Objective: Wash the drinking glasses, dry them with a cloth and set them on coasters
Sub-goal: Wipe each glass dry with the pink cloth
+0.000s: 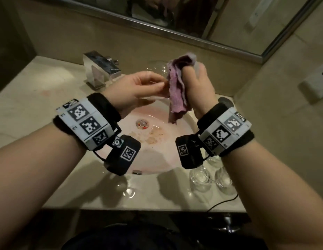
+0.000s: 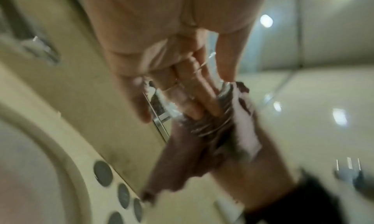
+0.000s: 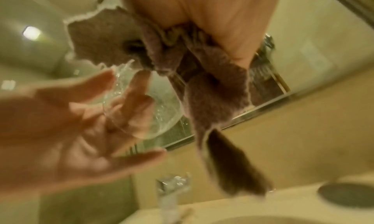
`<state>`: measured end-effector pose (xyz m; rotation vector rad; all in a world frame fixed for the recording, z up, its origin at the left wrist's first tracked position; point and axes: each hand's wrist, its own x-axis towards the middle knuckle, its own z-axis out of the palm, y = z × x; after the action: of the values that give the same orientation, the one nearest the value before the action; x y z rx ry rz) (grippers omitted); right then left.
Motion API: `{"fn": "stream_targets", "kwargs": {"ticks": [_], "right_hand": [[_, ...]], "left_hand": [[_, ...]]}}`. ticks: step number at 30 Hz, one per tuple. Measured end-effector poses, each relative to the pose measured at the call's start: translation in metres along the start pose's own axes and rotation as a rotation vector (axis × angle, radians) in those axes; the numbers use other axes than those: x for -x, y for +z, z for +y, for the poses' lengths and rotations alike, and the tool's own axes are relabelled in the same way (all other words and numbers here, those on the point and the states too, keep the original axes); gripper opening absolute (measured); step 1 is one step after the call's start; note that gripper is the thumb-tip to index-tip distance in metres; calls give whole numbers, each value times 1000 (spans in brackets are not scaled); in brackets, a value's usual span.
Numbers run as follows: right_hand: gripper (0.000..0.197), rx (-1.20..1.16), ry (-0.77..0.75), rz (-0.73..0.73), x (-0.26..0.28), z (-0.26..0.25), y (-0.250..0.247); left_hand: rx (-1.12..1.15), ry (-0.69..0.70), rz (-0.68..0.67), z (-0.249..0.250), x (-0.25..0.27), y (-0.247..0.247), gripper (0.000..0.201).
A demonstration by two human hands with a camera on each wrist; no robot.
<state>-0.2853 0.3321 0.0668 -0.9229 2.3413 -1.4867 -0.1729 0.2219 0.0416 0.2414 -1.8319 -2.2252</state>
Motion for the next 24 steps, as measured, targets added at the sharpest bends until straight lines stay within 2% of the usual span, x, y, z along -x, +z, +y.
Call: {"fn": "stream_targets", "kwargs": {"ticks": [2,4,6,7,8,10,13,15,16,18,20,21,22,24], "right_hand": [[42,57,-110,48,5,9,-4],[46,103,-278,56,12,16,-5],[46,105,-388,55,18,21,-5],[45,72,-387,70,20,19,-5],[44,28,-335,100,21,15,-4],[39,-137,-103,129,20,7,-3],[32,-601,249,-89,18,1,-5],[31,-760,346,-177,20,0,-7],[31,-771,341,-162,20,1,-6],[34,-672,231,-44,21,2,-4],[45,-469,65,105,22,5,1],[44,-343,-54,176,23,8,4],[42,-237,-182,218,26,10,7],[43,-163,-379,198,31,17,14]], "left_hand": [[245,-190,42,4,-2,-1,22],[449,-284,62,9,-2,-2,23],[446,-257,33,10,-1,3,23],[396,-208,29,9,-1,7,23],[336,-147,29,7,1,12,23],[221,-26,58,5,3,19,23],[-3,152,10,3,7,16,19],[-149,202,-48,6,10,12,15],[-201,202,-61,7,11,10,13],[-221,172,-62,13,11,6,11],[-95,100,-37,19,10,5,14],[-13,49,-10,22,10,4,17],[50,-1,21,25,10,4,19],[93,-32,64,26,9,9,22]]}}
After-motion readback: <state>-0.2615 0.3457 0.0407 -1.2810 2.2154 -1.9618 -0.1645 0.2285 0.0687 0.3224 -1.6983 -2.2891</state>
